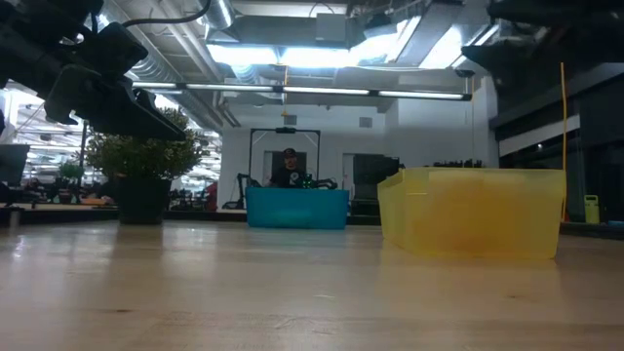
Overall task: Pick and place medicine bottles into bin by pill shape (circle, oval)
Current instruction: Return to Home Position
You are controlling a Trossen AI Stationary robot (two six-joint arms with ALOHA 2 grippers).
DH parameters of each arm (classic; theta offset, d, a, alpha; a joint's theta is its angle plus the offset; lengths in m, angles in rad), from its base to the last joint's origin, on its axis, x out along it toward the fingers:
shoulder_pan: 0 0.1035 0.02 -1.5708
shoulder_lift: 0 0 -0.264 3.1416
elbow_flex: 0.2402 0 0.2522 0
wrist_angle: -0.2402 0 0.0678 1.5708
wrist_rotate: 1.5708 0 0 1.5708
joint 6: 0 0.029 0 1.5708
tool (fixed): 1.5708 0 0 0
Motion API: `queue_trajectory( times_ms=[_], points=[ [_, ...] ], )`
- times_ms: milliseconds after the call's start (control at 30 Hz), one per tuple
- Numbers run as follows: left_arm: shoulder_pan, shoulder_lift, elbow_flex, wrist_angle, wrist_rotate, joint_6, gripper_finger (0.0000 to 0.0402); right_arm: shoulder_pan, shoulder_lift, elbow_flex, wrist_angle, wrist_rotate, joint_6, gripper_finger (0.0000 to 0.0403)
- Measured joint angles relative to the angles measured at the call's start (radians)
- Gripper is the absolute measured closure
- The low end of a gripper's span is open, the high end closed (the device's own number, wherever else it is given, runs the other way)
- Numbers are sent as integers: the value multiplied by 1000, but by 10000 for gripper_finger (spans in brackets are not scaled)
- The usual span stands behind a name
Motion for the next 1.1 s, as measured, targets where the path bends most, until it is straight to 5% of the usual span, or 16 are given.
queue_trajectory(
  times_ms=[267,600,1100],
  points=[
    [0,0,0,0,0,0,233,-16,-259,-60,-199,12,-8,127],
    [0,0,0,0,0,0,233,-15,-411,-61,-434,82,8,127],
    [0,0,0,0,0,0,233,-15,-420,-198,-284,76,-73,127]
  ],
)
